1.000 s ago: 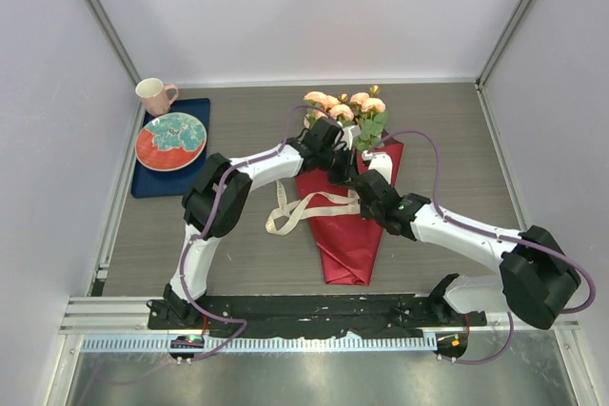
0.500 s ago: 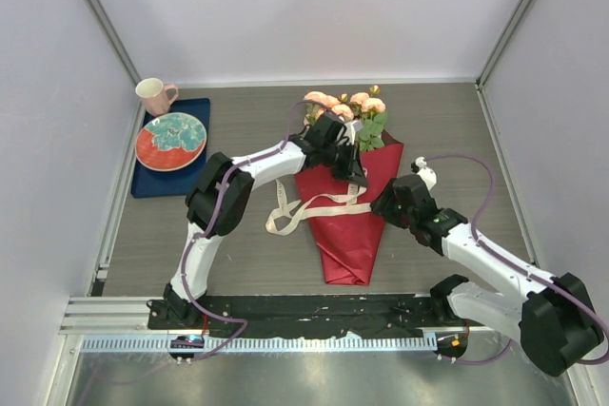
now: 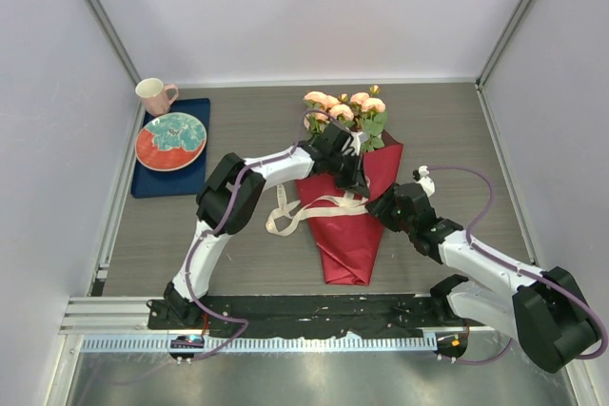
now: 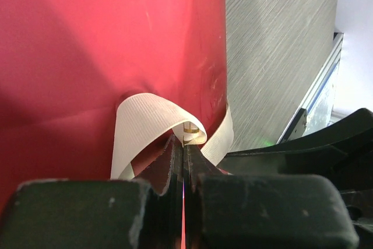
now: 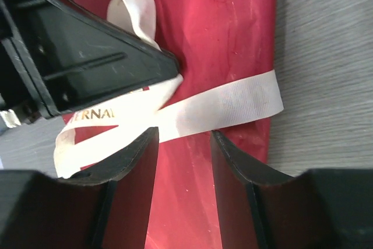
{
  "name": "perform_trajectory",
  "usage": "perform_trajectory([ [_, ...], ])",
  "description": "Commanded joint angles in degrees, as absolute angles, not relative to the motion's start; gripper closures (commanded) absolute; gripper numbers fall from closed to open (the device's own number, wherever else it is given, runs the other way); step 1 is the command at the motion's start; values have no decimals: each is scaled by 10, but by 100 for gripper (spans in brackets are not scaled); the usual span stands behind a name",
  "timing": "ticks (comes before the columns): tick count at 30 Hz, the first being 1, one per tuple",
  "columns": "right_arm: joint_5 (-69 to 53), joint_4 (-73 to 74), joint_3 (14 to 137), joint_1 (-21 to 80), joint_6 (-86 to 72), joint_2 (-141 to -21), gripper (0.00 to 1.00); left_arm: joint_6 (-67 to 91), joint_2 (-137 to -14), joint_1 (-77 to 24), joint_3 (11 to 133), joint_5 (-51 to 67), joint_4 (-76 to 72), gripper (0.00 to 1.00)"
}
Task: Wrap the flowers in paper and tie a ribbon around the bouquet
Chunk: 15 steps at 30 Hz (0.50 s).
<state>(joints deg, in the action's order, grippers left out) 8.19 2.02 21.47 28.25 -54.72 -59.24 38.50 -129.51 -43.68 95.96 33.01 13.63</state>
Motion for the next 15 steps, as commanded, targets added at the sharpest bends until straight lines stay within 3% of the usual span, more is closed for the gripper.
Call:
perform_trajectory([
  [1, 91, -75, 200, 279, -568, -582, 53, 366, -1289, -446, 963, 327, 158, 99],
  [10, 89, -177, 166, 279, -553, -579, 55, 349, -1293, -449, 967, 316, 189, 98],
  [15, 85, -193, 154, 275, -541, -570, 57, 339, -1301, -448, 978, 335, 214, 90],
])
